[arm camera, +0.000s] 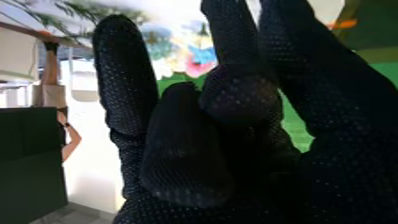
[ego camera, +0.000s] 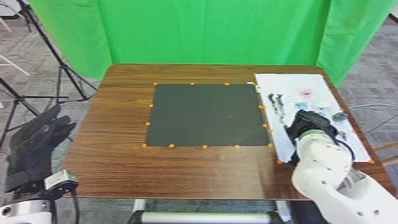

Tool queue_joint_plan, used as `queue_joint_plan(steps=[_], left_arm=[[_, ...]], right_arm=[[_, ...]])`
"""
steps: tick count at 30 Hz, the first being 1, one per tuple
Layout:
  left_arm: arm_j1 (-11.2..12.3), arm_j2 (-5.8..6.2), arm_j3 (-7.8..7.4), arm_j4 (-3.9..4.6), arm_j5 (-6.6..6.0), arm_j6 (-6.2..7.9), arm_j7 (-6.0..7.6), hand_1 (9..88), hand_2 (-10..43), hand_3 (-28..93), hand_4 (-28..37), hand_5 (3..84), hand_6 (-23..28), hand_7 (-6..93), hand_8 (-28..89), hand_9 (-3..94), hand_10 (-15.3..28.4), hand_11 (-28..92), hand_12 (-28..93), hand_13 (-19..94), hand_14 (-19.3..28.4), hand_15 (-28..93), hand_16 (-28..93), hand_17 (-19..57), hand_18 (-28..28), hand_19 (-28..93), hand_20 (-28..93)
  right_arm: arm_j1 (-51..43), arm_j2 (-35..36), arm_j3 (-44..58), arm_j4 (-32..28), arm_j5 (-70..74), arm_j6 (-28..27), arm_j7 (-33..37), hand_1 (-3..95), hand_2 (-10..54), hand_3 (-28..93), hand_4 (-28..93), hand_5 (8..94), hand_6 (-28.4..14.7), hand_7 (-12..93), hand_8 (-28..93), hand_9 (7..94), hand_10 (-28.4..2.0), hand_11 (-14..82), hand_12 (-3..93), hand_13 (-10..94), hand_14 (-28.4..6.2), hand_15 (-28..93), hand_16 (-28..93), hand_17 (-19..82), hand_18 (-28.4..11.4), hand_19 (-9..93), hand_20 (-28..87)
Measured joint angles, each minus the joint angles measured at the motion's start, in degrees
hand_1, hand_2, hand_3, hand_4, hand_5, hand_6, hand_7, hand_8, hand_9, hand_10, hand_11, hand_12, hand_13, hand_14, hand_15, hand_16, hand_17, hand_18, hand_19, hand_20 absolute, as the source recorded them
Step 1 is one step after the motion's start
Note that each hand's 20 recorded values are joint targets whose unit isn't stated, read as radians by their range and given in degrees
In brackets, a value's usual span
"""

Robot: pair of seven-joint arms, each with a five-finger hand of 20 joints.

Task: Arrange flowers

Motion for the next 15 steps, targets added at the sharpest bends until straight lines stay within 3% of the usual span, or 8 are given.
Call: queue_joint_plan(steps=[15], left_arm=[[-0.4, -0.79, 0.16, 0.00, 0.90, -0.06, -0.90, 25.5, 4.1, 82, -19.6, 38.5, 8.5, 16.2, -11, 36.3, 19.7, 34, 7, 25, 26.9, 62, -16, -8.9, 21.9, 58, 2]], right_arm=[[0.3, -0.2, -1.0, 2.1, 1.5, -2.6, 1.5, 42.8, -9.5, 69, -20, 77.7, -13.8, 13, -5, 90.3, -9.9, 57.5, 29.2, 94, -4.7, 75, 24, 52, -19.3, 93, -28]])
